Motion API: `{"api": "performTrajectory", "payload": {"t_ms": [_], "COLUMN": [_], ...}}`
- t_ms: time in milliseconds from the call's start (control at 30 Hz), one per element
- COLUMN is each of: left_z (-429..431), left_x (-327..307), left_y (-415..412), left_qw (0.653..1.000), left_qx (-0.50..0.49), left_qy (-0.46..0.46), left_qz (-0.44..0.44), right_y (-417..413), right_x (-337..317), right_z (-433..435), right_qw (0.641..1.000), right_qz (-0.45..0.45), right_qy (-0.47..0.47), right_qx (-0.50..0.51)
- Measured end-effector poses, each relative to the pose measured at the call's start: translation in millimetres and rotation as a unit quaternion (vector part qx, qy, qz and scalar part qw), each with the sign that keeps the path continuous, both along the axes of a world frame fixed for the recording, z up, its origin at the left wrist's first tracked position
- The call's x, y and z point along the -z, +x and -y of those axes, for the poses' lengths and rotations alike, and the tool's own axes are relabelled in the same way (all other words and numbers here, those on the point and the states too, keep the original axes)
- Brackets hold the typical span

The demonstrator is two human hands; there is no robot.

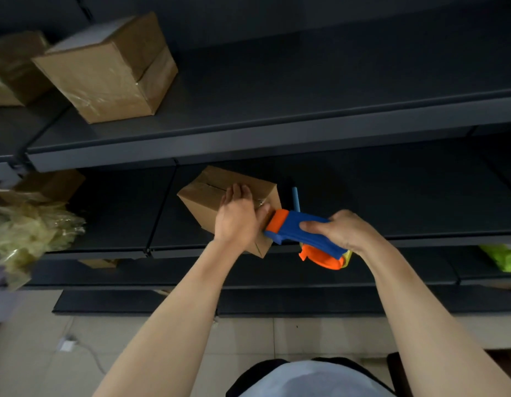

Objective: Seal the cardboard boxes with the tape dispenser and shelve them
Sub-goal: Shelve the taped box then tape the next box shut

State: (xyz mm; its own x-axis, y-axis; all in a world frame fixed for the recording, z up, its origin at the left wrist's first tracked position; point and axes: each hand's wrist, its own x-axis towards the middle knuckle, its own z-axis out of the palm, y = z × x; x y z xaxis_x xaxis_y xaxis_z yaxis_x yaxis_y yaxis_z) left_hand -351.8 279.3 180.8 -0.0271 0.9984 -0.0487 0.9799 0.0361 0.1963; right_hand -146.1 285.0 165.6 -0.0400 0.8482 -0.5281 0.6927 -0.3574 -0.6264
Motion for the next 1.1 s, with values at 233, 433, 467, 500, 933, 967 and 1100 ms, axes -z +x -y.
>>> {"api": "performTrajectory", "payload": {"t_ms": [233, 433, 467, 500, 933, 967, 1100], "left_z": [-3, -3, -3, -4, -23, -28, -49], "left_x": [-48, -63, -63, -63, -31, -31, -34], "left_y": [-33, -56, -60, -65, -99, -103, -101], "left_qw": [0.988, 0.945, 0.937, 0.929, 0.915, 0.912, 0.922], "left_qx": [-0.009, -0.029, -0.041, -0.055, -0.214, -0.217, -0.191], "left_qy": [-0.024, -0.075, -0.081, -0.087, 0.082, 0.081, 0.067], "left_qz": [0.151, 0.316, 0.337, 0.355, 0.332, 0.339, 0.331], "right_y": [-6, -22, -26, -31, -95, -100, -93], "right_x": [-61, -102, -106, -110, -109, -108, -105], "right_z": [6, 17, 18, 18, 15, 15, 17], "right_qw": [0.999, 0.996, 0.996, 0.995, 0.993, 0.992, 0.993], "right_qz": [-0.015, 0.015, 0.018, 0.022, 0.013, 0.005, -0.01], "right_qy": [0.027, 0.082, 0.089, 0.094, 0.119, 0.121, 0.11], "right_qx": [-0.008, 0.012, 0.014, 0.013, 0.024, 0.027, 0.05]}}
